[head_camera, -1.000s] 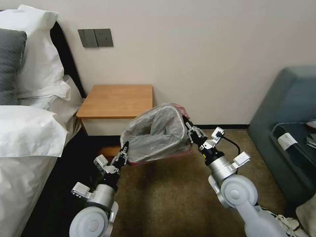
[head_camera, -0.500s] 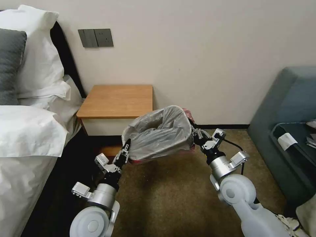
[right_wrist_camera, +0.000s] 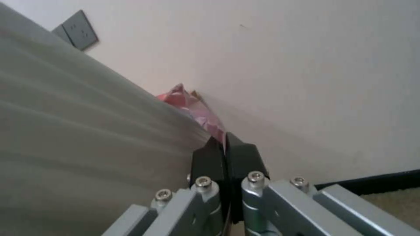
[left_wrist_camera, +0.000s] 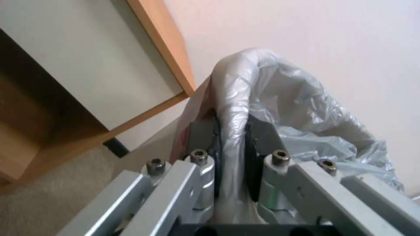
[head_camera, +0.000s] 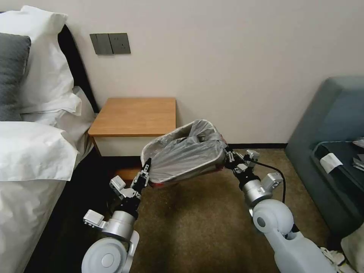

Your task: Pick up the garbage bag from the table and place it over the trash can.

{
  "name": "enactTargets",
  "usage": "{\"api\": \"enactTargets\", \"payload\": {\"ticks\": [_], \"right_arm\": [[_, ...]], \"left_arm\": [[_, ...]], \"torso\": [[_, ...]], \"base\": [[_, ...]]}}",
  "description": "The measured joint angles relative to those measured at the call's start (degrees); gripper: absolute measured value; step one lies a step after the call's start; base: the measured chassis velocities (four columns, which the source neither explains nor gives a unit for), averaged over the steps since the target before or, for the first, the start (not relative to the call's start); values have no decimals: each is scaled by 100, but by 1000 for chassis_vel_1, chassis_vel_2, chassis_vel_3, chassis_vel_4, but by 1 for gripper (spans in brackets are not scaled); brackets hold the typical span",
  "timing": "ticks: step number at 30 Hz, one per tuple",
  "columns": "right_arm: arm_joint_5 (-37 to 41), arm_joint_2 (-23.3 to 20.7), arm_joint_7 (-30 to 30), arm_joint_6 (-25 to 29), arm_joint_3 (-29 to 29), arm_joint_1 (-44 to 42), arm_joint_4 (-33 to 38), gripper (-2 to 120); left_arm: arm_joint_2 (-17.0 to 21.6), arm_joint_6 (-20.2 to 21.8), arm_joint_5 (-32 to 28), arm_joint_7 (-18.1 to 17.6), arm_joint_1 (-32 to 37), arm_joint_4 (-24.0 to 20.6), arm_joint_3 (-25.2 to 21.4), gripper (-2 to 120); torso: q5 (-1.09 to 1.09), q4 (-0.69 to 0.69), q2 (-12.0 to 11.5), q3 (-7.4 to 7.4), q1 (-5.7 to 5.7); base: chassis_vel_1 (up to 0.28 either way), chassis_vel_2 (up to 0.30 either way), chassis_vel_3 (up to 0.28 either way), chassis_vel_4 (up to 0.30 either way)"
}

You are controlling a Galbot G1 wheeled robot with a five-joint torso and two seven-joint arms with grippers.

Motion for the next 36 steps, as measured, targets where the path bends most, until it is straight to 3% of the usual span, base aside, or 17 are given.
{"api": "enactTargets", "payload": {"ticks": [4, 9, 12, 18, 22, 23, 26, 27, 29, 31, 32, 34, 36], "right_arm": [[-714, 11, -85, 115, 31, -137, 67, 15], [-1459, 35, -99, 89, 105, -346, 249, 26], [-2175, 122, -172, 62, 292, -664, 511, 41], [-2325, 207, -340, 246, 530, -955, 848, 61], [-2339, 93, -834, 866, 707, -1004, 1109, 80], [-2339, 93, -834, 866, 707, -1004, 1109, 80], [-2679, -310, -1103, 1019, 532, -790, 1267, 93], [-2679, -310, -1103, 1019, 532, -790, 1267, 93], [-3064, -773, -1254, 895, 287, -490, 1341, 97], [-3209, -1263, -1506, 568, 37, -92, 1379, 89], [-3209, -1263, -1506, 568, 37, -92, 1379, 89], [-3215, -1773, -1717, 182, -275, 394, 1379, 79], [-3193, -1990, -1787, -7, -445, 599, 1382, 75]], "left_arm": [[2, 16, 320, -216, -56, -18, -1, 7], [25, 152, 615, -474, -84, -55, -27, 7], [62, 346, 942, -858, -83, -102, -48, 7], [104, 518, 1461, -1266, -99, -106, -26, 7], [225, 653, 2297, -1386, -106, -85, 69, 7], [225, 653, 2297, -1386, -106, -85, 69, 7], [370, 656, 3196, -1298, -145, 19, 132, 7], [370, 656, 3196, -1298, -145, 19, 132, 7], [442, 616, 3835, -1185, -186, 95, 173, 7], [479, 556, 4352, -1054, -223, 153, 215, 7], [479, 556, 4352, -1054, -223, 153, 215, 7], [478, 474, 4877, -942, -245, 234, 257, 7], [474, 450, 5108, -893, -250, 268, 272, 7]], "torso": [[0, 0, 0, 0, 0], [0, 0, 0, 0, 0], [0, 0, 0, 0, 0], [0, 0, 0, 0, 0], [0, -1, 0, 0, 0], [0, -1, 0, 0, 0], [0, 0, 0, 0, 0], [0, 0, 0, 0, 0], [0, -1, -1, 0, 0], [1, 0, -1, 0, 0], [1, 0, -1, 0, 0], [1, 1, -1, 0, 0], [0, 1, -1, 0, 0]], "base": [[0, 0, 0, 0], [0, 0, 0, 0], [0, 0, 0, 0], [0, 0, 0, 0], [0, 0, 0, 0], [0, 0, 0, 0], [0, 0, 0, 0], [0, 0, 0, 0], [0, 0, 0, 0], [0, 0, 0, 0], [0, 0, 0, 0], [0, 0, 0, 0], [0, 0, 0, 0]]}}
